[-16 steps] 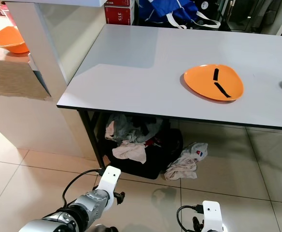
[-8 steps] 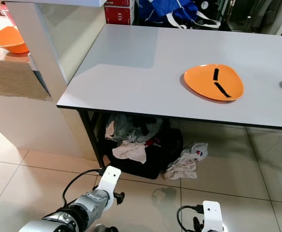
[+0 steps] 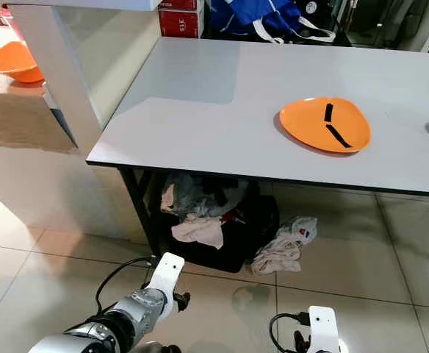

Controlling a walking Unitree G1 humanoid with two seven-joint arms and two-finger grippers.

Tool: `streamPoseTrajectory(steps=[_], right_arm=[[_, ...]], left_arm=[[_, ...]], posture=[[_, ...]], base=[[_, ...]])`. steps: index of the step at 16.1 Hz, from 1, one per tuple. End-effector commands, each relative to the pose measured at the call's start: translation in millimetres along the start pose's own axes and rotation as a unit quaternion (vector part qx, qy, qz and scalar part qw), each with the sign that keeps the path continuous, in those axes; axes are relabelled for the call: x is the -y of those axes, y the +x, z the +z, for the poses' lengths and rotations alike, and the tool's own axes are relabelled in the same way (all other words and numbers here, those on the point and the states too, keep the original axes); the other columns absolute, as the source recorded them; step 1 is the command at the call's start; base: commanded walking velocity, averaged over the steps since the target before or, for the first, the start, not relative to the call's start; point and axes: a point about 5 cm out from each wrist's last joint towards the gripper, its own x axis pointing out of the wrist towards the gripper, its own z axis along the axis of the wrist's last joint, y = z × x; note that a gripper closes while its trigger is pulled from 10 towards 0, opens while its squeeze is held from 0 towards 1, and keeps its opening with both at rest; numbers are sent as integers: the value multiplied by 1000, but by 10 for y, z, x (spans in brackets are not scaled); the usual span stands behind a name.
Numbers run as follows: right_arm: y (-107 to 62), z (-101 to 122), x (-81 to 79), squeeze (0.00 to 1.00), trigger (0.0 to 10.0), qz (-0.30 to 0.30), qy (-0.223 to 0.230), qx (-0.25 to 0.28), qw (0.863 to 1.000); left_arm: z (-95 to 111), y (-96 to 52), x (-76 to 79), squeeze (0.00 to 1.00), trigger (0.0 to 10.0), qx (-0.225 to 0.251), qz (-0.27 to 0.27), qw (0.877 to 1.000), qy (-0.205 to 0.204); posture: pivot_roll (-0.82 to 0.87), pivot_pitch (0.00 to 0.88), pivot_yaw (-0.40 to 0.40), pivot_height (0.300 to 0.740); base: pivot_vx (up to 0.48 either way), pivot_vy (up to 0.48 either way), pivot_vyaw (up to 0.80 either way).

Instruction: Setting the table

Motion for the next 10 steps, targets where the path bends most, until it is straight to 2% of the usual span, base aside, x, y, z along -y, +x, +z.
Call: streamPoseTrajectory(steps=[1,4,6,10], right_arm=[[-5,-17,18,0,10000,-5,4,-4,1000],[-4,-14,16,0,10000,-5,4,-3,1000],[-2,-5,14,0,10000,-2,0,-2,1000],[2,16,15,0,10000,3,-8,-1,1000]], left_arm=[[14,0,19,0,10000,5,-5,1000,7],[22,-1,12,0,10000,9,0,1000,14],[60,-2,-4,0,10000,25,11,999,35],[100,-5,12,0,10000,48,3,999,14]], posture=[[-75,0,68,735],[-66,0,67,735],[-60,0,62,735],[-56,0,56,735]], base=[[0,0,0],[0,0,0],[0,0,0],[0,0,0]])
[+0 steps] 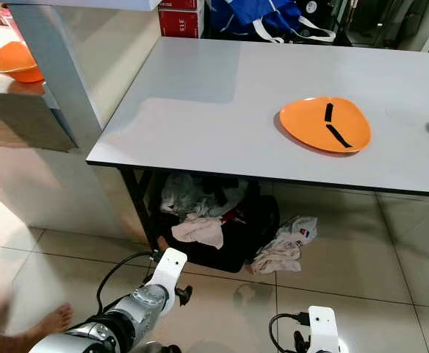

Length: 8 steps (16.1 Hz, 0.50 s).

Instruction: Setting the table

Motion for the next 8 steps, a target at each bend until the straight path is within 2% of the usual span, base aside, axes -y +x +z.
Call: streamPoseTrajectory(steps=[1,5,6,8], right_arm=[[3,27,23,0,10000,-1,-6,1,1000],[11,71,38,0,10000,-4,-7,7,1000],[12,78,37,0,10000,-4,-6,9,1000],[10,89,35,0,10000,-5,14,20,1000]], left_arm=[[27,0,12,0,10000,8,-2,1000,-8],[59,1,12,0,10000,10,0,1000,-12],[67,1,-1,0,10000,10,8,1000,-1],[92,0,5,0,10000,28,3,1000,-8]], posture=[[-54,0,54,735],[-47,0,45,735],[-45,0,44,735],[-31,0,40,735]], base=[[0,0,0],[0,0,0],[0,0,0],[0,0,0]])
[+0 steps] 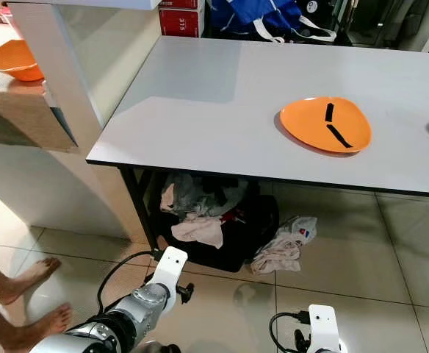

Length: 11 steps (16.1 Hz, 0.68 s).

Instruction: Setting the table

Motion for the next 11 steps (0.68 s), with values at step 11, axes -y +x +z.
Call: streamPoseTrajectory(steps=[11], right_arm=[[-3,290,-4,0,10000,24,4,110,994]], left_arm=[[300,-42,-8,0,10000,149,0,987,-64]], posture=[[-13,0,32,735]], base=[[0,0,0]])
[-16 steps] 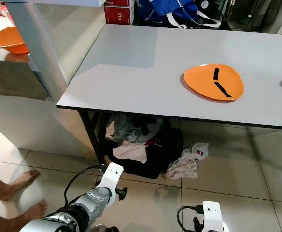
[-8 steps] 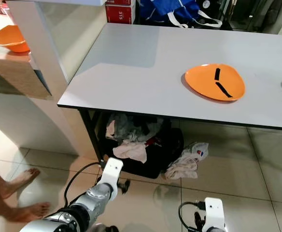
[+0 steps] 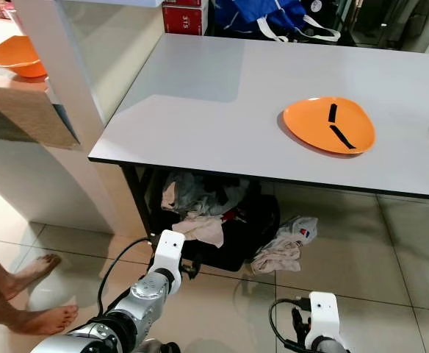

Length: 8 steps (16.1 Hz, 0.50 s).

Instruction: Setting the table

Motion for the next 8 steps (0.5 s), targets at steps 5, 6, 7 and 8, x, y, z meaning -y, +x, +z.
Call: streamPoseTrajectory(steps=[5,6,7,8], right_arm=[[-21,158,65,0,10000,-44,110,100,988],[-26,189,64,0,10000,-45,110,117,986],[-34,210,67,0,10000,-49,114,131,984],[-40,217,71,0,10000,-56,117,138,982]], left_arm=[[113,0,-38,0,10000,51,17,998,-20],[140,-3,-51,0,10000,65,21,998,-13],[173,-6,-58,0,10000,80,25,996,10],[201,-12,-68,0,10000,95,30,995,27]], posture=[[-8,0,39,735],[-9,0,41,735],[-8,0,41,735],[-1,0,41,735]], base=[[0,0,0],[0,0,0],[0,0,0],[0,0,0]])
